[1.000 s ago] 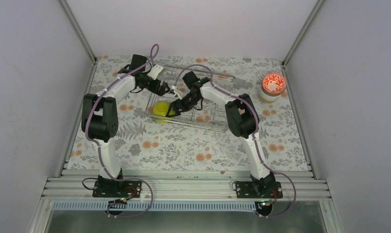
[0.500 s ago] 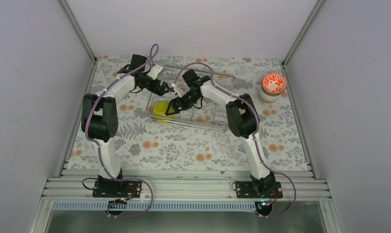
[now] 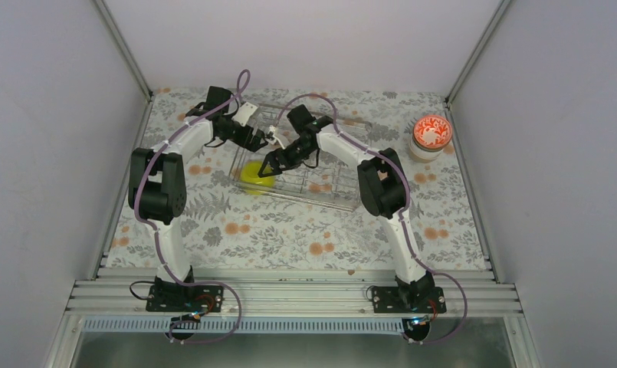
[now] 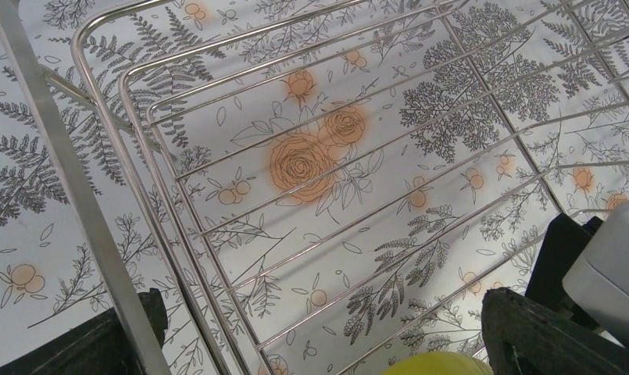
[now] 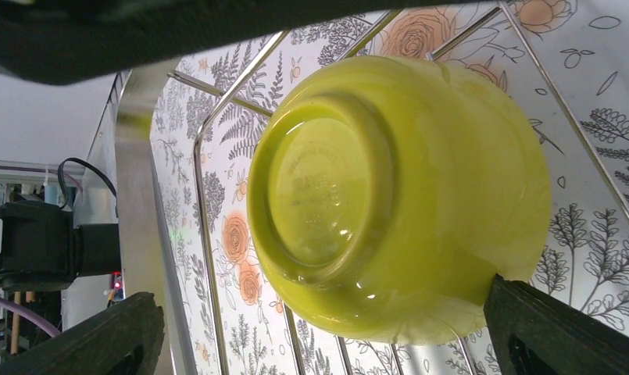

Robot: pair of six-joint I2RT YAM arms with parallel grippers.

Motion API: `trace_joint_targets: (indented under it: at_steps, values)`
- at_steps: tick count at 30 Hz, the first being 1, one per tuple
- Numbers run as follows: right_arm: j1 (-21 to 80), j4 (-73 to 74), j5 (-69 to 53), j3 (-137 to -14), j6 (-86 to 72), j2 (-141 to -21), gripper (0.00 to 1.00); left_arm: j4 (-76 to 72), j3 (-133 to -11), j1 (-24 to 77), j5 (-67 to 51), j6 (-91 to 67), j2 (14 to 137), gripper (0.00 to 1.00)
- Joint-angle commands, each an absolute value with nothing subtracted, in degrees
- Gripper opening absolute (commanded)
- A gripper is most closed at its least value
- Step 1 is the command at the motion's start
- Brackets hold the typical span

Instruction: Unload the bowls from the dish rack

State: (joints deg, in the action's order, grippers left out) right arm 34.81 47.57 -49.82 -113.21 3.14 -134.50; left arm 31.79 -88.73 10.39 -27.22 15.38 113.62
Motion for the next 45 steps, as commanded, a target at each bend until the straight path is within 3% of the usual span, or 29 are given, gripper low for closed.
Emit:
trace_joint_targets:
  at_steps: [1,18,27,35,45]
  values:
    - [36.86,46.74,-56.2,-113.88,3.28,-131.83,1.0,31.16,-88.31,11.03,-30.23,14.97,112.53,1.0]
    - [40.1,47.66,-56.41,-113.62,3.72,-128.65,1.0,31.17,-88.68,11.15,-29.88,14.85,113.02,1.0]
    - [38.85,47.4,-40.66,-111.38,3.88,-126.97,1.0,30.86,-88.18,11.18,-29.68,14.96,112.71,1.0]
    - [35.68,51.94,-40.95,-109.41,6.04,-128.43,1.0,30.87,-88.42,11.16,-29.56,14.85,112.79,1.0]
    - [35.73,45.09,-43.29,-104.87,2.0,-129.52,1.0,30.69,-88.46,11.21,-29.46,14.6,112.83,1.0]
